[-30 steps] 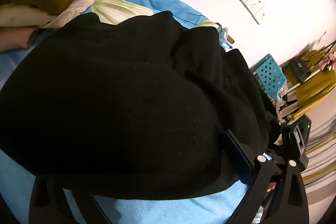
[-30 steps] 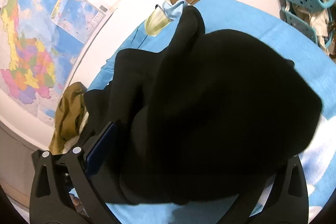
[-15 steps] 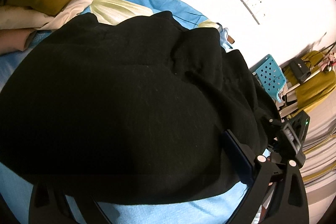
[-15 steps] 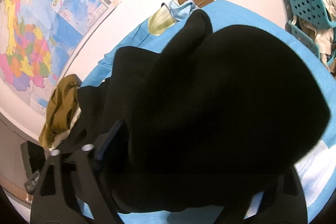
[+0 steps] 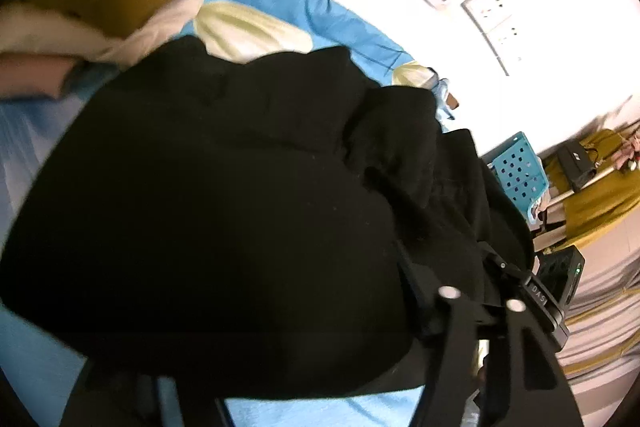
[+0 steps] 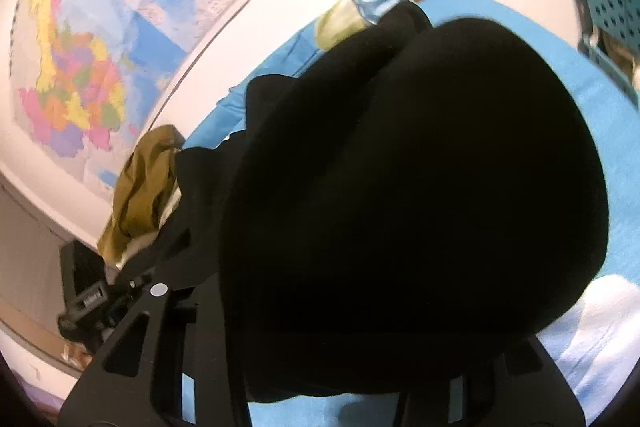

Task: Fold large clothes
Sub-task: 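Grip the folded black coat bundle with both tools and lift it, then carry the black coat bundle with both tools over the mustard clothes stack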

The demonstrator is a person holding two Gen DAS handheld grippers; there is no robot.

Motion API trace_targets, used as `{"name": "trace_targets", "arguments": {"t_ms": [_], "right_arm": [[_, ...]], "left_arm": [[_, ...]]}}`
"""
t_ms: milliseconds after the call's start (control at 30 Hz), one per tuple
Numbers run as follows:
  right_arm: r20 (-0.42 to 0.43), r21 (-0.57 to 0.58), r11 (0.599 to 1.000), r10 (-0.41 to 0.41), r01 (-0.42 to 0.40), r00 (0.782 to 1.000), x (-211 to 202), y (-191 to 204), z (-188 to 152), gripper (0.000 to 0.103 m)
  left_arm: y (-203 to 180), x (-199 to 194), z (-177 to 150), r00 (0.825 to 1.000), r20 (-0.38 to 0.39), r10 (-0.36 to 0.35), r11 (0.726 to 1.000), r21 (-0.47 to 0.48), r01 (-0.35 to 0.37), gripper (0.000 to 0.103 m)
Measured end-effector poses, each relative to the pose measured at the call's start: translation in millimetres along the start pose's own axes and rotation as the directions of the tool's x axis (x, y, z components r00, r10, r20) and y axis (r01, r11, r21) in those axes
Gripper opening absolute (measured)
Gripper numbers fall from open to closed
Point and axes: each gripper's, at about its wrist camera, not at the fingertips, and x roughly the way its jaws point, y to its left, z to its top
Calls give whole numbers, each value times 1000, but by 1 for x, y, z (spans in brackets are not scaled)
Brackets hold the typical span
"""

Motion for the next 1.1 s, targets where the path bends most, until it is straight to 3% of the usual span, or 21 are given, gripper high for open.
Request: {"name": "trace_targets", "arguments": {"t_ms": [100,167,200,267,300,333,367,433,600,767,900,1000,1100], "right_arm": [[-38,58,997,48,-45,998,8,-8,3,65],[-41,42,998,45,-43,998,12,-3,3,71],[-45,20,999,36,-35,998,15,2,3,71],[-50,-9,1000,19,-20,999,21,8,4,53],[-59,-14,1000,21,-22,998,23,9,3,41],[-63,-12,999,38,-39,997,21,10,5,33],[-60,-8,998,69,-69,996,17,13,7,30],[-47,-26,995,99,-100,994,6,22,13,27],[-3,-85,979,185,-184,983,-28,62,41,25],[38,-204,948,256,-244,966,-57,120,73,25],[77,-294,907,338,-302,938,-72,177,104,25],[92,-363,866,401,-344,912,-66,227,127,25],[80,-399,824,468,-402,880,-43,277,146,25]], "left_arm": [[9,5,2,999,-27,-29,999,-27,28,67],[16,9,5,996,-33,-86,994,-66,84,81],[18,10,6,993,-31,-111,989,-102,108,83],[14,12,8,994,-32,-105,990,-93,102,84],[10,13,8,995,-39,-88,994,-70,85,83],[6,13,9,998,-44,-46,998,-39,44,68],[4,10,9,999,-45,-31,999,-20,30,55],[0,3,13,998,-43,-50,999,6,50,42],[-19,-27,34,996,-19,-84,993,84,85,35],[-49,-82,69,990,91,-105,974,211,84,34],[-69,-141,100,972,195,-134,953,294,72,34],[-69,-190,126,942,311,-125,941,338,13,35],[-51,-232,158,906,416,-82,947,315,-59,35]]}}
